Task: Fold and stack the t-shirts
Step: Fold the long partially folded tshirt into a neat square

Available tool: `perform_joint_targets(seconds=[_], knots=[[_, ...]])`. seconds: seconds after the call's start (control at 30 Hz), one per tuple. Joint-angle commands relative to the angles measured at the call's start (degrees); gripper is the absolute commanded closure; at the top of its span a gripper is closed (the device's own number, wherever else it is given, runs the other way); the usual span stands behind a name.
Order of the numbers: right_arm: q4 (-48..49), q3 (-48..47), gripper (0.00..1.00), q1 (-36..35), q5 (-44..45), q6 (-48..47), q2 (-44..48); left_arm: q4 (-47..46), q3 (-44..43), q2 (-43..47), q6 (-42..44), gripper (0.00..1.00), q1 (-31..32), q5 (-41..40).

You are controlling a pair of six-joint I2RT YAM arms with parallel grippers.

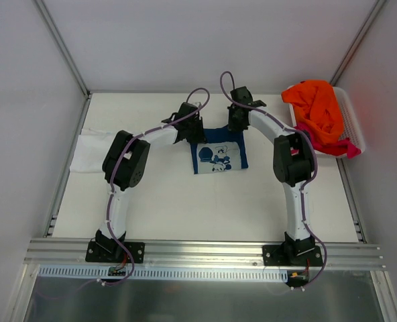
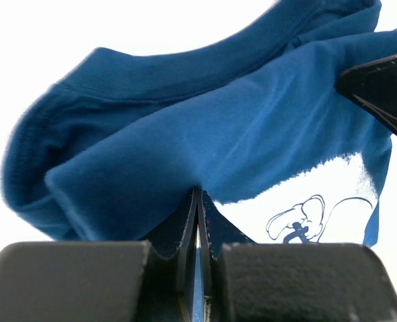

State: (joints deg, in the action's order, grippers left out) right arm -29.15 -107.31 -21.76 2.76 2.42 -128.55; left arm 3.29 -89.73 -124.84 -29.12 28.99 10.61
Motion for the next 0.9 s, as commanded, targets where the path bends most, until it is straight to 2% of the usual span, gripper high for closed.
perform_joint_targets(seconds=[0.0, 0.47, 0.63, 0.83, 0.87], knots=[[-3.7, -1.9, 0.99, 1.4, 4.6, -0.8, -0.2, -0.2, -0.1, 0.4, 1.0, 1.0, -1.6, 0.4], [-6.4, -1.4, 1.0, 6.5, 4.2, -0.7, -2.1, -0.3, 6.7, 3.2, 2.5, 1.0, -4.4, -3.1], [-6.3, -2.2, 0.99, 6.6, 4.5, -0.6, -2.4, -0.3, 5.8, 3.5, 2.8, 1.0, -4.7, -3.1], [-6.3, 1.1, 0.99, 6.6, 6.1, -1.1, 5.5, -0.2, 1.7, 9.3, 3.5, 1.0, -4.7, -4.3], [-6.4, 2.0, 0.93, 6.5, 6.3, -1.1, 8.6, -0.2, 1.8, 12.3, 3.7, 1.0, -4.6, -5.8]])
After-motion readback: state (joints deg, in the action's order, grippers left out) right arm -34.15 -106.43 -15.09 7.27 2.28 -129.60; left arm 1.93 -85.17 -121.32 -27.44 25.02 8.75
